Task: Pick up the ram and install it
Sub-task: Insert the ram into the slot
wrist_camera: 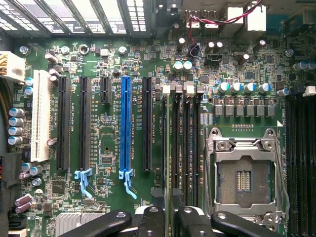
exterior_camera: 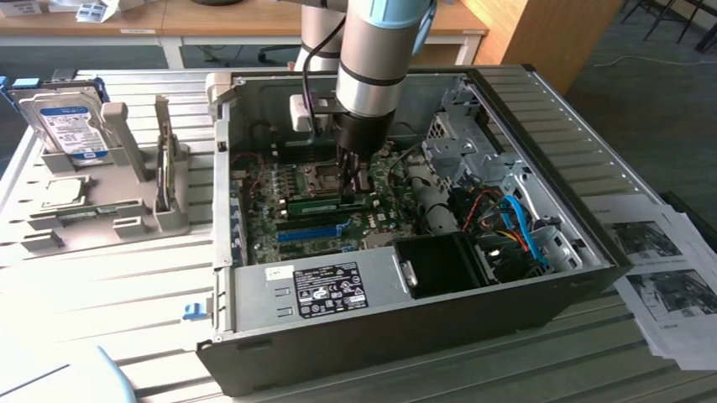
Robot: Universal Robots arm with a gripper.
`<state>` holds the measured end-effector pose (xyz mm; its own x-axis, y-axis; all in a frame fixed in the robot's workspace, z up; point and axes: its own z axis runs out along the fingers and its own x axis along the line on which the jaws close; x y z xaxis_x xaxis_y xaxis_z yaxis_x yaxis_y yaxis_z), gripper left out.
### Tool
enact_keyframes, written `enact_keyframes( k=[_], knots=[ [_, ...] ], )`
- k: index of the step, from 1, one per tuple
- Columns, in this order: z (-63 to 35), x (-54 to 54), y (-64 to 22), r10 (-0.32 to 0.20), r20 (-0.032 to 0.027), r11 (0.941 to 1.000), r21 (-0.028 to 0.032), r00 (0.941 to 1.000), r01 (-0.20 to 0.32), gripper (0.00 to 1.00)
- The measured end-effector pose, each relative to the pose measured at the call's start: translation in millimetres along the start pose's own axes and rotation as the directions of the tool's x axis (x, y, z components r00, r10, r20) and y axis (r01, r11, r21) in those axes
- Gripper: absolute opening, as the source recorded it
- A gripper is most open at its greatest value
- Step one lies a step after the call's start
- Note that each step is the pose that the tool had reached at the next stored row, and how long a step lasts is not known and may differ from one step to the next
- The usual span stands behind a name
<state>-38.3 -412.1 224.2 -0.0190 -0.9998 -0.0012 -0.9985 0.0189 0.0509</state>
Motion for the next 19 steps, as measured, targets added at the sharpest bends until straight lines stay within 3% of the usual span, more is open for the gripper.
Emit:
enact_keyframes(
  k=[19],
  knots=[
    [-18.2, 0.0, 1.0, 0.000, -0.0004, 1.0000, -0.0001, 1.0000, 0.000, 0.18]
  ],
)
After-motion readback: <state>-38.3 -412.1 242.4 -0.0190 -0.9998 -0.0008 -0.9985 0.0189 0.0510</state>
